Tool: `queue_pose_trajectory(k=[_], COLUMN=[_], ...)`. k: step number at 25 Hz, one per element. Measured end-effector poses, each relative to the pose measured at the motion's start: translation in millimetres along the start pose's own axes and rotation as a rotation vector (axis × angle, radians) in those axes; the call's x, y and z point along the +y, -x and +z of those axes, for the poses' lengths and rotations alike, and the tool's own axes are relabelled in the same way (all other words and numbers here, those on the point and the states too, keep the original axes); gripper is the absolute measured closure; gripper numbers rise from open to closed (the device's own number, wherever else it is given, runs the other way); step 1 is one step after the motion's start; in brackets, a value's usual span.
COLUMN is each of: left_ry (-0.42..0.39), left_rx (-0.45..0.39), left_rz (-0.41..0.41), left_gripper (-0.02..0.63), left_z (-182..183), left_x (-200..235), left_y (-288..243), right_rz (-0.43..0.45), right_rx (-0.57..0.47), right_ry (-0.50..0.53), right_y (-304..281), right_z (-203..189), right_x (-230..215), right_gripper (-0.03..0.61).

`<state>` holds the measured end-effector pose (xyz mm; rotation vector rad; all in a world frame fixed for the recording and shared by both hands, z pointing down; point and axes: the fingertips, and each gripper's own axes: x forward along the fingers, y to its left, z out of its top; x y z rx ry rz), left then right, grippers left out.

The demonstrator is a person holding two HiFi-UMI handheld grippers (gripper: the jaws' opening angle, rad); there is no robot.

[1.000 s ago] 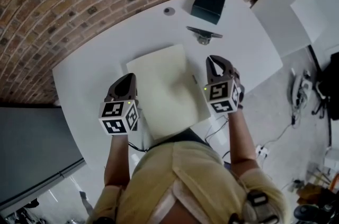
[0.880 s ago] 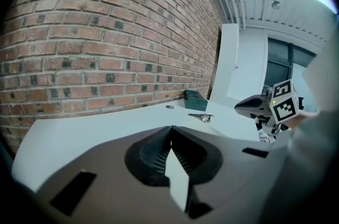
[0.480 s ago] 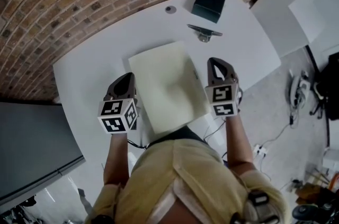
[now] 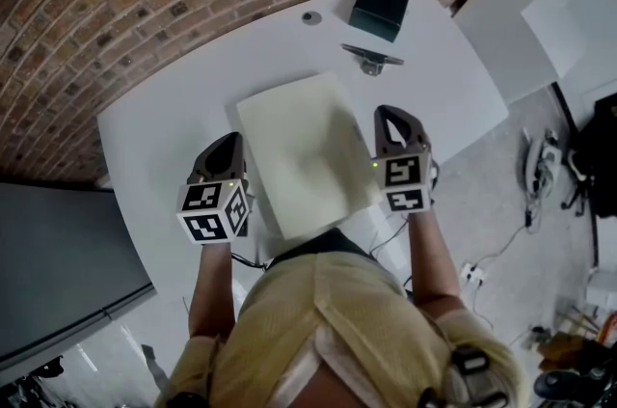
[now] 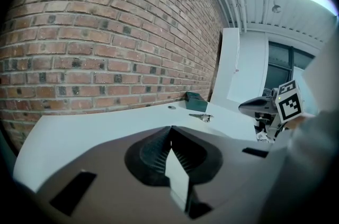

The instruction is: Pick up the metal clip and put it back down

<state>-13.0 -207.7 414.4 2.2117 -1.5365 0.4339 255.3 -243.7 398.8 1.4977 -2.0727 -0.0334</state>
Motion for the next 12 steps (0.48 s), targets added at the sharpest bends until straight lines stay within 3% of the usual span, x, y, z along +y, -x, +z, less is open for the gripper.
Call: queue_pose_trajectory(k=[12], left_ry=[-0.001], left_rx=[-0.013], left_rz=[-0.018], left_gripper=[0.611], left_z=[-2.6], left_x=[4.9], left_y=[11.6], right_rz=[-0.016], right_rx=[0.006], right_ry=[-0.015], right_y=[8.9], right_z=[3.6], right_x=[9.3], right_gripper=[0.575])
